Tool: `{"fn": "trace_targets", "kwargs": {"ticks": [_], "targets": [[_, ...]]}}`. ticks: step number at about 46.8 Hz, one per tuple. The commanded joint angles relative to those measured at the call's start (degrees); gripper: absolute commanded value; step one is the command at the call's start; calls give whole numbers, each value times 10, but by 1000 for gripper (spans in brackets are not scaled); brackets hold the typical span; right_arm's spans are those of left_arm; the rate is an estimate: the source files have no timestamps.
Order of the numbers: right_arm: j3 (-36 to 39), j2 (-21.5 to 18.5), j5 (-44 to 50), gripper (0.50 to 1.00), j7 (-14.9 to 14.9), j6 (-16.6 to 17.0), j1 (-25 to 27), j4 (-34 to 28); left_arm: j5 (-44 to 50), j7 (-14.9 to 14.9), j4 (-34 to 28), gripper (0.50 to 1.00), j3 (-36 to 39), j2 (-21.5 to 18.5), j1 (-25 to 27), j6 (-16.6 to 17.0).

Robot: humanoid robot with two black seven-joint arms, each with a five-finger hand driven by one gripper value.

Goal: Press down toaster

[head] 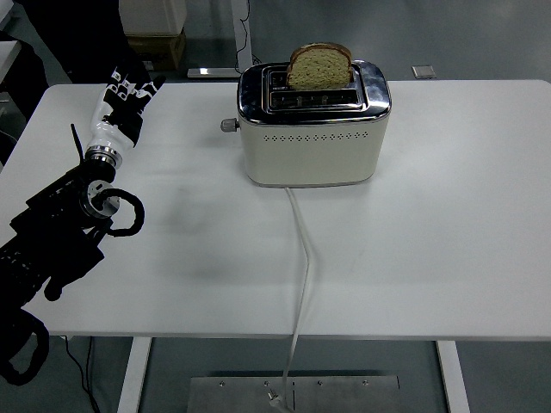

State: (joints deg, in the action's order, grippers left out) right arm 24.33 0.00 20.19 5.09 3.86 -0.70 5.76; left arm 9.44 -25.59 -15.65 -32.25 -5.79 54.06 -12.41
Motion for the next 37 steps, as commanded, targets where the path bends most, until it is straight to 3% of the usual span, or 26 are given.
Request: {"fn": "trace_targets", "kwargs": {"ticks": [1, 12, 17, 27, 37], "targets": [[0, 0, -1, 998, 0, 0, 0, 0, -4, -1, 0, 1000, 0, -1, 1, 1], [0, 0, -1, 1000, 0, 0, 0, 0, -40, 0, -2, 1000, 6, -19, 2, -2], [-1, 0, 0, 998, -1, 0, 0, 0, -115, 4, -5, 1000, 6, -39, 2, -2], [0, 0, 0, 1000, 0, 0, 0, 0, -181, 5, -25, 1000, 15, -83, 2, -4], [0, 0, -1, 998, 0, 0, 0, 0, -297, 4, -30, 1000, 69, -91, 1, -6]]}}
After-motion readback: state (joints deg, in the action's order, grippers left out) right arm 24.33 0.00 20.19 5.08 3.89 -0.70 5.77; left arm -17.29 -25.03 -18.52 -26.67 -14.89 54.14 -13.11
